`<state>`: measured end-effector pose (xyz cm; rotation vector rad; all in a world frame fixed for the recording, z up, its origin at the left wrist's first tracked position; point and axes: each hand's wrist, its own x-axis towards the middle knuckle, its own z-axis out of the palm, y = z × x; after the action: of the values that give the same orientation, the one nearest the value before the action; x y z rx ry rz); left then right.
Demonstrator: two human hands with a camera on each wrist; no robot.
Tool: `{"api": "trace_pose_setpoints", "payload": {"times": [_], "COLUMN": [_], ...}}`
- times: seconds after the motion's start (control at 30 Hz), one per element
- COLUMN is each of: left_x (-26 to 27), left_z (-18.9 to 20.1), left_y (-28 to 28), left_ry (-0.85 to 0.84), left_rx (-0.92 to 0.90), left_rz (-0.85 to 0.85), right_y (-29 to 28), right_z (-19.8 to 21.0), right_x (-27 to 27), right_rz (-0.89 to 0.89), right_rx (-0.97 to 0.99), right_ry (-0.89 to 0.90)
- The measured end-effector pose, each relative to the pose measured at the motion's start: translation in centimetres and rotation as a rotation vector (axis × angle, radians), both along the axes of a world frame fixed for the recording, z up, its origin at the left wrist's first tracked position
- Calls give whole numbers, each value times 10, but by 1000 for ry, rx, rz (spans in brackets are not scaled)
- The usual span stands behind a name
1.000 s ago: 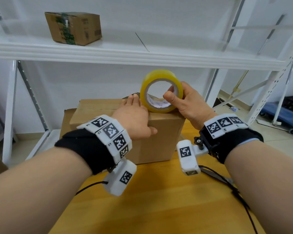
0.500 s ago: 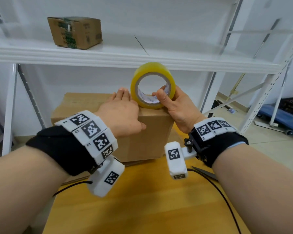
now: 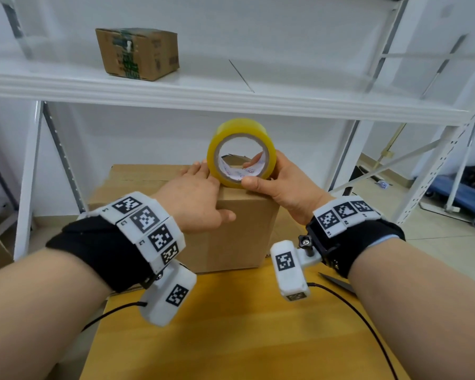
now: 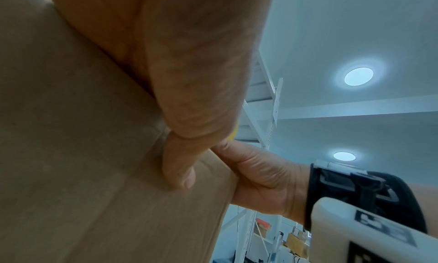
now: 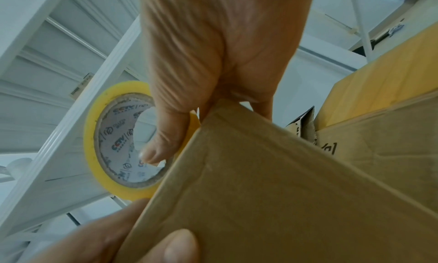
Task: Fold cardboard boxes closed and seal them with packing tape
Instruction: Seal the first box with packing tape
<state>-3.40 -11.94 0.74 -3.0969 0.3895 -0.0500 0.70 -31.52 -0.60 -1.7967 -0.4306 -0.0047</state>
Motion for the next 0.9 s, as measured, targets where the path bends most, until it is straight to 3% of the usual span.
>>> {"api": "trace_pose_setpoints", "payload": {"times": [0.6,0.9], "left_x": [-13,-9], "left_z": [2,7], "left_y": [-4,-20], "left_ry": [37,36], "left_rx": [44,92], "left_rz": [26,69], "right_y": [-21,-25], "right_z": [15,13], "right_x": [-6,-4], "right_rz": [9,-12], "right_rx": [222,171], "right_ry": [142,142]}}
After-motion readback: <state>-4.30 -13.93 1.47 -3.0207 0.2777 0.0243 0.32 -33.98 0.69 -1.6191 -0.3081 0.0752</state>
